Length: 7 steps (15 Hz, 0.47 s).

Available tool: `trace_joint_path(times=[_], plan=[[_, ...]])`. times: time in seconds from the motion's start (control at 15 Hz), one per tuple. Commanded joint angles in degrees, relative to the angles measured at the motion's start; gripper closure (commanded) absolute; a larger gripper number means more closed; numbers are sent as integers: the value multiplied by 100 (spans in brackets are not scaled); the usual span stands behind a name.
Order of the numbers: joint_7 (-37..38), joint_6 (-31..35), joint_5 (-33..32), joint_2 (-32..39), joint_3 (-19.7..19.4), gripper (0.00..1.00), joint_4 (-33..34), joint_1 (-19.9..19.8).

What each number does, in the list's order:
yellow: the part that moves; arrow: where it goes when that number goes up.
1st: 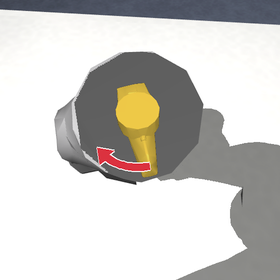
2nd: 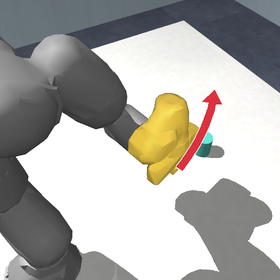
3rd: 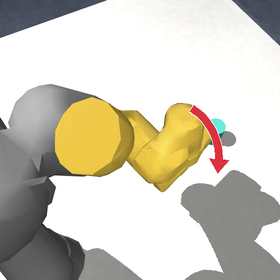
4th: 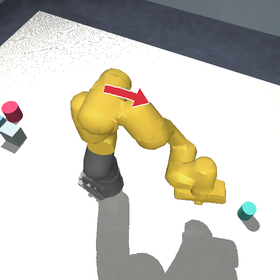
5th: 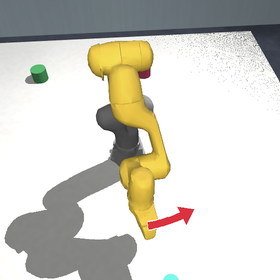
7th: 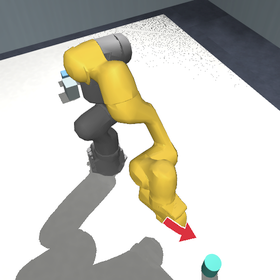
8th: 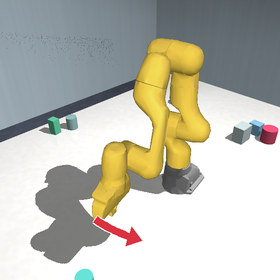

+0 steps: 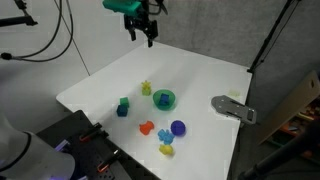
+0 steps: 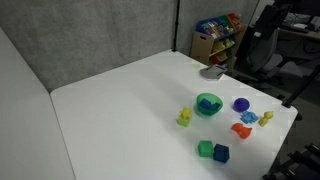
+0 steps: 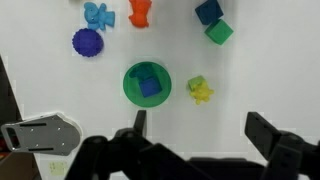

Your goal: Remove the orange toy from the green bowl and put it on the worktop near the light blue toy

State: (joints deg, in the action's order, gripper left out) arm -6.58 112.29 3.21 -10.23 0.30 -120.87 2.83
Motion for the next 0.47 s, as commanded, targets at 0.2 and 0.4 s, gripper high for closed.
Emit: trace_joint_path(times=[0.2,0.4], plan=[[-68,-425,-117,-420,18,0,20,-18],[-68,-475,-194,-495,18,0,21,-18]])
